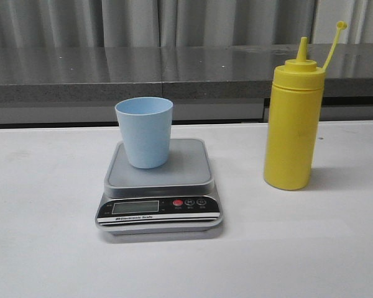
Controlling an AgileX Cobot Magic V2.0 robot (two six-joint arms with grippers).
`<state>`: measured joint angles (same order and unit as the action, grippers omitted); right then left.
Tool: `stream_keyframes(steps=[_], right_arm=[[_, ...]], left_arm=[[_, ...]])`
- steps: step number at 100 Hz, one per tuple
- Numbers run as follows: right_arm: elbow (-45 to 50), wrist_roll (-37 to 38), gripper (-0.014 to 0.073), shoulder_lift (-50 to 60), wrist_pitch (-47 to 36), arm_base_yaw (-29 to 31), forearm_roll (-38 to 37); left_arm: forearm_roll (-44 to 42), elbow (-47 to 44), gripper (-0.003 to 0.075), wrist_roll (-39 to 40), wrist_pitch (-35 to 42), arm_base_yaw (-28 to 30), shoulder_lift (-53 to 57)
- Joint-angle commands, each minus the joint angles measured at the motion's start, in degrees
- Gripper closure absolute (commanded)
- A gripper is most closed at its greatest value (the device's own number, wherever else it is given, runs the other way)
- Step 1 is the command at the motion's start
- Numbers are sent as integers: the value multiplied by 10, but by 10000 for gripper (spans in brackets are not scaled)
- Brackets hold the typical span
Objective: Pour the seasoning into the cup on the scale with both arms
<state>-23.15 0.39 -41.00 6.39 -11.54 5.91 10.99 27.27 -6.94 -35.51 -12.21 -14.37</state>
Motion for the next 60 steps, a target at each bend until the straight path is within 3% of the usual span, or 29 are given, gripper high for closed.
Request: stream_keyframes(steps=[1, 60], right_arm=[[-21, -4, -50, -26, -85, -5, 0], [-21, -4, -50, -255, -318, -72, -1]], left_arm=[[7, 15, 740, 3, 39, 1, -5], [7, 15, 740, 3, 39, 1, -5]])
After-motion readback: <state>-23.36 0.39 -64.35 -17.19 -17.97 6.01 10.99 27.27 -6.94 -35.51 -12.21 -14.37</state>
